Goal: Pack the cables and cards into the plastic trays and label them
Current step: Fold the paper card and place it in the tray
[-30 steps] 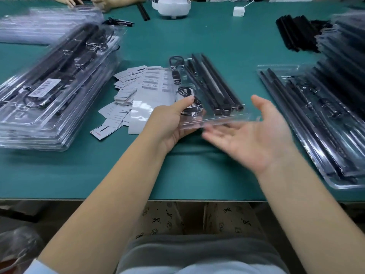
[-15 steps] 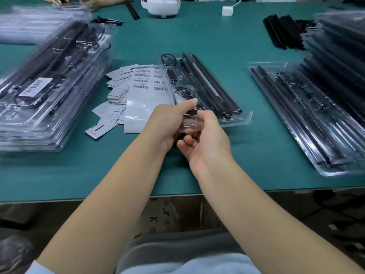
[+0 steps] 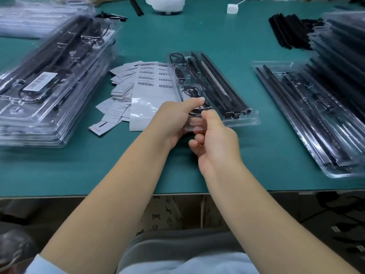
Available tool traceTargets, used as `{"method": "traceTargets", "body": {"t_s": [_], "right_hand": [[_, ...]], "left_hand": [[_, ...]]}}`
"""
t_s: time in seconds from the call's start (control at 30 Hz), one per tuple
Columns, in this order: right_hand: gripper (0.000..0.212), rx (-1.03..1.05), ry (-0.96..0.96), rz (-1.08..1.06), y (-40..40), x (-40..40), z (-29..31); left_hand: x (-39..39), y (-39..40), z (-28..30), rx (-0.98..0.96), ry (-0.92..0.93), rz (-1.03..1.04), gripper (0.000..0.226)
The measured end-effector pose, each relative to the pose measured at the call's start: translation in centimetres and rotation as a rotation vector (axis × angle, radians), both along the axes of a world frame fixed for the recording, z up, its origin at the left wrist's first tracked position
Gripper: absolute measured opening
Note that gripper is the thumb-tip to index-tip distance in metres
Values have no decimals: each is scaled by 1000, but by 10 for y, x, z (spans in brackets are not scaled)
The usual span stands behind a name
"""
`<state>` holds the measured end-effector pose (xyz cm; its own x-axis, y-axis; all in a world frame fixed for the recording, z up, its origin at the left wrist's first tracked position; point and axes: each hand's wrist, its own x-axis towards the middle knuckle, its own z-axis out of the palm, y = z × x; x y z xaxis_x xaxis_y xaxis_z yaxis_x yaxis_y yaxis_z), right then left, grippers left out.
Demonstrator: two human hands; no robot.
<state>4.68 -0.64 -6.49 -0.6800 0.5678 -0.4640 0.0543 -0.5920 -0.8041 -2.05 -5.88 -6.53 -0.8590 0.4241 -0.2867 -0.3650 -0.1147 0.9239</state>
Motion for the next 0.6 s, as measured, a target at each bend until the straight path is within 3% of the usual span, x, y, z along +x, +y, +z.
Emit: {"method": "traceTargets", "body": {"t_s": [0.13,0.3,0.6], "right_hand": [[21,-131,2,1,7,5,5],[21,-89,-76,155,15,7,10],[19,-138,-89,128,15,2,14]], "left_hand": [[0,0,-3,-22,49,37,18],[1,1,-3,-37,73,32,17],[-1,0,-2,2,18,16,16]]}}
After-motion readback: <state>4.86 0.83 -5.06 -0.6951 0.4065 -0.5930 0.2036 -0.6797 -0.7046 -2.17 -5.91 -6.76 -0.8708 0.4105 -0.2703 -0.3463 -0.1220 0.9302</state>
